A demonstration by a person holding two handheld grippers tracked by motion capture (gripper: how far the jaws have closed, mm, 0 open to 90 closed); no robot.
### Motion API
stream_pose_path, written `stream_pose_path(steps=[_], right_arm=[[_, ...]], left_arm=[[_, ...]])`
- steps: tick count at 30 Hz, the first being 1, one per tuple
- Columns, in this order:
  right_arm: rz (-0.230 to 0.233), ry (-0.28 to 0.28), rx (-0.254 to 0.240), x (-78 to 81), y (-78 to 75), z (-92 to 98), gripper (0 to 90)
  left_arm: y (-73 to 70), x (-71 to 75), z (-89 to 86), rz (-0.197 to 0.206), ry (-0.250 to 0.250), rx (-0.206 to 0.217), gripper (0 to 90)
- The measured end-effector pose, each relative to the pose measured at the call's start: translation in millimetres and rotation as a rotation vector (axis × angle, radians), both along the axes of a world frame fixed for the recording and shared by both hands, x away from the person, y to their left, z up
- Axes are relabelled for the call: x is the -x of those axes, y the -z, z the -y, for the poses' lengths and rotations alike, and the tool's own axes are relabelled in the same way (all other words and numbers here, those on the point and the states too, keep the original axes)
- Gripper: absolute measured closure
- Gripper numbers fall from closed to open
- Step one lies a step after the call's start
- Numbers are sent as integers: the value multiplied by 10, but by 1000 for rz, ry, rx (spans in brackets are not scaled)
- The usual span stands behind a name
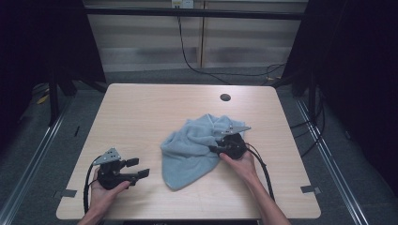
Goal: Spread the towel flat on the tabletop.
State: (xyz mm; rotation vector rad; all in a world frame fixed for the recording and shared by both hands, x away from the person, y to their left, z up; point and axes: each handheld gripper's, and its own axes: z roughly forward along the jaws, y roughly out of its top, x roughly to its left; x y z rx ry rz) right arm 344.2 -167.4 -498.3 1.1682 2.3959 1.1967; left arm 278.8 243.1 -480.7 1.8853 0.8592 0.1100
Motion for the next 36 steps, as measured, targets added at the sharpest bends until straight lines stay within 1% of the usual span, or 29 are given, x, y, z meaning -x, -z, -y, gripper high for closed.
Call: stream_pose_path(steps=[1, 2, 3, 4, 5, 7, 9, 10, 11, 12, 13, 14, 16, 17, 18, 19, 21, 23, 25, 26, 27, 28, 29, 30, 32, 33, 34, 35, 36], right_arm=[[-1, -17, -1, 24, 0, -24, 667], [-1, -17, -1, 24, 0, -24, 667], [-7, -46, -18, 68, 5, -59, 668], [-8, -57, -18, 91, 6, -70, 669], [-8, -57, -18, 91, 6, -70, 669], [-21, -94, -29, 195, 0, -109, 669], [-25, -121, -35, 302, -2, -134, 669], [-29, -140, -40, 361, -4, -145, 668], [-29, -161, -41, 425, -5, -160, 668], [-31, -184, -43, 488, -8, -174, 666], [-40, -201, -53, 547, -11, -186, 666], [-47, -217, -54, 607, -21, -201, 663], [-53, -249, -49, 721, -45, -242, 633], [-64, -262, -38, 759, -83, -256, 601], [-73, -270, -36, 784, -139, -260, 560], [-71, -260, -34, 799, -211, -249, 531], [-41, -251, -72, 794, -358, -180, 525], [-1, -208, -102, 738, -495, -80, 509], [22, -163, -116, 630, -583, 17, 507], [31, -138, -111, 562, -595, 48, 496], [25, -128, -105, 483, -583, 64, 483], [20, -113, -91, 406, -548, 60, 454], [10, -104, -65, 333, -505, 43, 413], [-1, -102, -54, 267, -452, 21, 375], [-19, -101, -64, 170, -333, -25, 305], [-32, -103, -62, 135, -245, -64, 285], [-42, -107, -47, 121, -204, -89, 272], [-57, -116, -15, 107, -159, -115, 257], [-65, -107, 3, 103, -118, -132, 229]], left_arm=[[-18, 18, -13, 1, -1, 12, 286], [-18, 18, -13, 1, -1, 12, 287], [-24, 24, -16, 4, -2, 19, 287], [-24, 24, -16, 4, -2, 19, 287], [-40, 39, -26, 5, -6, 26, 287], [-55, 52, -33, 10, -7, 33, 289], [-70, 56, -29, 2, 7, 44, 296], [-78, 56, -24, 3, 24, 55, 336], [-91, 56, -8, 8, 36, 53, 386], [-106, 49, 21, 16, 32, 41, 379], [-120, 38, 46, 19, 33, 44, 368], [-132, 21, 73, 12, 36, 61, 368], [-159, -12, 143, 10, 39, 65, 374], [-171, -34, 177, 1, 45, 69, 377], [-189, -57, 218, -11, 49, 65, 380], [-209, -86, 261, -7, 56, 55, 373], [-253, -162, 361, 9, 58, 41, 372], [-292, -269, 469, -1, 65, 50, 357], [-305, -364, 601, 5, 85, 37, 357], [-291, -420, 669, -8, 104, 18, 357], [-262, -470, 739, -26, 120, -1, 350], [-218, -507, 798, -40, 124, -9, 344], [-164, -534, 838, -56, 130, -2, 336], [-104, -554, 866, -71, 133, -21, 323], [36, -545, 907, -88, 135, -76, 280], [69, -543, 902, -93, 130, -76, 269], [103, -548, 904, -112, 123, -63, 261], [124, -559, 909, -123, 138, -67, 240], [137, -560, 919, -126, 143, -80, 233]])
